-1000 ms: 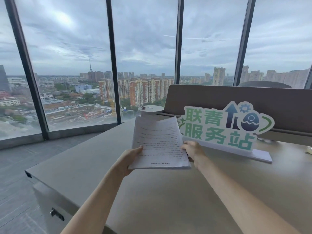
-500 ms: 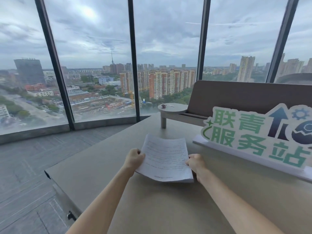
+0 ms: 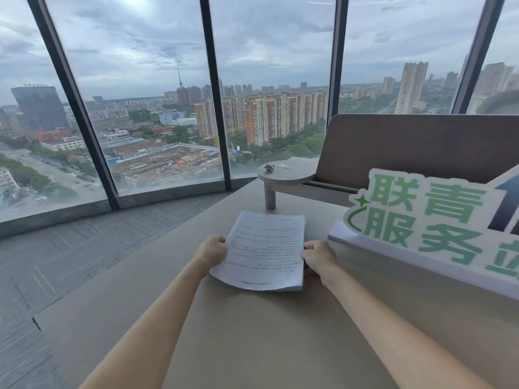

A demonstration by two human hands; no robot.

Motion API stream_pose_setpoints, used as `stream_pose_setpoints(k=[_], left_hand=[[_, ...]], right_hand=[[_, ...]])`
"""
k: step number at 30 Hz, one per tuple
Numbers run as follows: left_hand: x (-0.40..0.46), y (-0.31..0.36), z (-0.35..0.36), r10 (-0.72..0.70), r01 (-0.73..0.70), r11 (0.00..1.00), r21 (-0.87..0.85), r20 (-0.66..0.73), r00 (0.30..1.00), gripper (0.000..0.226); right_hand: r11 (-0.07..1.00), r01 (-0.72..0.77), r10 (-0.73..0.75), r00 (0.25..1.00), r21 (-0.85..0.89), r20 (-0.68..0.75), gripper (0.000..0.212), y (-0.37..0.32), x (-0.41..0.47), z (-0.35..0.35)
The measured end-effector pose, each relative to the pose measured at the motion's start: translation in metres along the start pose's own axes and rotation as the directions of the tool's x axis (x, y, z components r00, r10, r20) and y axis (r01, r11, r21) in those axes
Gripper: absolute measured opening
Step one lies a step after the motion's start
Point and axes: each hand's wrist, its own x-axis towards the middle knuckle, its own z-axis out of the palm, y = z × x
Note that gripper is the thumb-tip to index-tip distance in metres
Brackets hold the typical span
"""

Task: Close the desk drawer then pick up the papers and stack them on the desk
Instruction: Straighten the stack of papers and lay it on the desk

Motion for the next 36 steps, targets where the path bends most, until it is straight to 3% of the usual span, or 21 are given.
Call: stream_pose_setpoints(k=[11, 18, 20, 24, 30, 36], left_hand=[[0.042, 0.01, -0.012, 0.061, -0.05, 0.964, 0.259, -0.033, 0.998, 0.042], [0.063, 0.015, -0.014, 0.114, -0.077, 0.913, 0.4, -0.069, 0.991, 0.038], [0.071, 0.014, -0.012, 0.118, -0.071, 0.904, 0.422, -0.088, 0.989, 0.035], [0.078, 0.007, -0.01, 0.106, -0.053, 0.881, 0.471, -0.087, 0.991, 0.032], [0.083, 0.001, -0.01, 0.137, -0.068, 0.818, 0.571, -0.079, 0.987, 0.035], [0.07, 0.007, -0.005, 0.218, -0.082, 0.701, 0.708, -0.104, 0.97, 0.034]], right_hand=[[0.989, 0.077, -0.081, 0.996, -0.127, -0.022, 0.017, -0.01, 0.014, 0.018], [0.992, 0.075, -0.081, 0.995, -0.098, -0.063, 0.015, -0.011, 0.022, 0.035], [0.993, 0.084, -0.09, 0.993, -0.084, -0.076, 0.02, -0.012, 0.02, 0.039], [0.961, 0.167, -0.188, 0.979, -0.22, -0.075, 0.04, -0.015, 0.017, 0.046], [0.912, 0.207, -0.223, 0.975, -0.355, -0.004, 0.02, -0.017, 0.023, 0.053], [0.921, 0.174, -0.156, 0.985, -0.348, 0.078, 0.008, -0.031, 0.028, 0.043]])
